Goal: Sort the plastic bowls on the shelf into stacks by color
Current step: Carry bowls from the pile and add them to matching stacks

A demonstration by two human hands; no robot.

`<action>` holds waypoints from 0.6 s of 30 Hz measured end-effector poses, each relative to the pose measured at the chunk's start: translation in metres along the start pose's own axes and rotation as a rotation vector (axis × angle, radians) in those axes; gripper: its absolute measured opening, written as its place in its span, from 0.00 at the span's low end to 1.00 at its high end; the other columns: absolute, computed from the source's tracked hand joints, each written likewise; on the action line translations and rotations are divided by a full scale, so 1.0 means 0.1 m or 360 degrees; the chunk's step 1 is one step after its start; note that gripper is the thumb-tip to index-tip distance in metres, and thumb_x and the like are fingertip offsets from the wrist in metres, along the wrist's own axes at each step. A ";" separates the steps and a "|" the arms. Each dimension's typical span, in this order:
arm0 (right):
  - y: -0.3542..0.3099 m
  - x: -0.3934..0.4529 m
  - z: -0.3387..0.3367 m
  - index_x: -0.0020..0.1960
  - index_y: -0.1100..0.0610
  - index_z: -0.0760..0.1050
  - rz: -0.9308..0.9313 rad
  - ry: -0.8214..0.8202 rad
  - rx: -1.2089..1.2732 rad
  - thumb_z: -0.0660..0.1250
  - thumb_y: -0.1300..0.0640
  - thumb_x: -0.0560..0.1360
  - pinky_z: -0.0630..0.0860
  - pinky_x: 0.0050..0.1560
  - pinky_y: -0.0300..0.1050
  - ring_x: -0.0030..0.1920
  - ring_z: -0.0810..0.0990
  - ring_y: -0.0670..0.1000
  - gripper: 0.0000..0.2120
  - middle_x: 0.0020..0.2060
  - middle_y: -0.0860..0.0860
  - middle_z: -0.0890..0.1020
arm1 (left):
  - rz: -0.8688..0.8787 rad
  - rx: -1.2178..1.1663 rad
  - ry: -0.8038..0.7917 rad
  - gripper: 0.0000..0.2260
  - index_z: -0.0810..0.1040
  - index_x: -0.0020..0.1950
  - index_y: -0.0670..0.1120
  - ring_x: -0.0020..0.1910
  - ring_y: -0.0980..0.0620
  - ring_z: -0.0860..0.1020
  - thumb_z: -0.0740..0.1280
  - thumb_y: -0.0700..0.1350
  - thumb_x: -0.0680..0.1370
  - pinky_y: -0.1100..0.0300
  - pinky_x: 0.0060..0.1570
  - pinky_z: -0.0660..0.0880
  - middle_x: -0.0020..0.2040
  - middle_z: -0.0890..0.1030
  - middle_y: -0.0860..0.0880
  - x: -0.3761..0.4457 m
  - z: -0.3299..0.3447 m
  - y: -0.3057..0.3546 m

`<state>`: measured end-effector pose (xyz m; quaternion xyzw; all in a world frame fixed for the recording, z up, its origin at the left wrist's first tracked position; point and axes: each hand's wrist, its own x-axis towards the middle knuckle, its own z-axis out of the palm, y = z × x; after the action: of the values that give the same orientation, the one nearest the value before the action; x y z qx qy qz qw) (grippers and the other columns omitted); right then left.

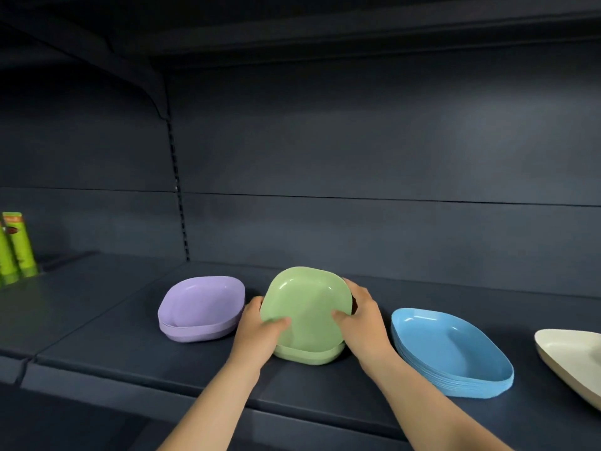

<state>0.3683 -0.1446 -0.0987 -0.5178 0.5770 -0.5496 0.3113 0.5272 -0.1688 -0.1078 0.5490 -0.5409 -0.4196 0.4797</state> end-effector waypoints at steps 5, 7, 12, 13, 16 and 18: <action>0.06 0.05 0.00 0.74 0.48 0.61 0.0145 -0.0086 0.0027 0.59 0.73 0.73 0.68 0.53 0.37 0.57 0.72 0.47 0.35 0.62 0.45 0.72 | 0.0017 0.0005 -0.0075 0.18 0.73 0.56 0.50 0.49 0.52 0.77 0.67 0.33 0.71 0.61 0.42 0.72 0.51 0.79 0.51 -0.01 -0.02 0.01; 0.08 0.06 0.00 0.75 0.46 0.56 0.0161 -0.0107 0.0032 0.58 0.75 0.73 0.69 0.54 0.37 0.58 0.73 0.47 0.38 0.62 0.44 0.72 | 0.0035 -0.0012 -0.0115 0.20 0.73 0.57 0.53 0.50 0.54 0.77 0.66 0.32 0.71 0.63 0.43 0.72 0.51 0.79 0.53 -0.02 -0.03 0.02; 0.11 0.09 0.01 0.75 0.49 0.59 0.0210 -0.0169 -0.0007 0.56 0.74 0.73 0.68 0.56 0.37 0.60 0.71 0.47 0.36 0.63 0.45 0.72 | 0.0049 -0.0015 -0.0172 0.23 0.74 0.58 0.54 0.53 0.53 0.77 0.65 0.30 0.71 0.64 0.45 0.72 0.52 0.80 0.54 -0.01 -0.04 0.03; 0.11 0.09 0.01 0.75 0.50 0.58 0.0219 -0.0175 -0.0011 0.56 0.74 0.73 0.68 0.56 0.37 0.60 0.71 0.47 0.36 0.63 0.46 0.72 | 0.0051 -0.0018 -0.0179 0.25 0.74 0.61 0.53 0.53 0.54 0.77 0.66 0.30 0.71 0.64 0.45 0.72 0.53 0.80 0.54 -0.01 -0.04 0.03; 0.13 0.11 0.01 0.76 0.51 0.57 0.0261 -0.0205 -0.0002 0.57 0.74 0.73 0.68 0.58 0.39 0.62 0.71 0.48 0.35 0.64 0.47 0.71 | 0.0046 -0.0009 -0.0190 0.31 0.68 0.70 0.54 0.56 0.53 0.73 0.66 0.30 0.72 0.62 0.49 0.68 0.59 0.75 0.55 -0.01 -0.04 0.05; 0.14 0.12 0.01 0.76 0.52 0.58 0.0288 -0.0230 0.0003 0.57 0.74 0.73 0.68 0.60 0.40 0.62 0.72 0.49 0.35 0.61 0.47 0.73 | 0.0048 0.0029 -0.0219 0.34 0.64 0.73 0.55 0.58 0.54 0.69 0.66 0.30 0.72 0.62 0.53 0.65 0.61 0.71 0.55 -0.02 -0.04 0.05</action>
<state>0.3620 -0.1581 -0.1101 -0.5015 0.5970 -0.4810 0.4010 0.5304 -0.1667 -0.1022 0.5150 -0.5846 -0.4440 0.4427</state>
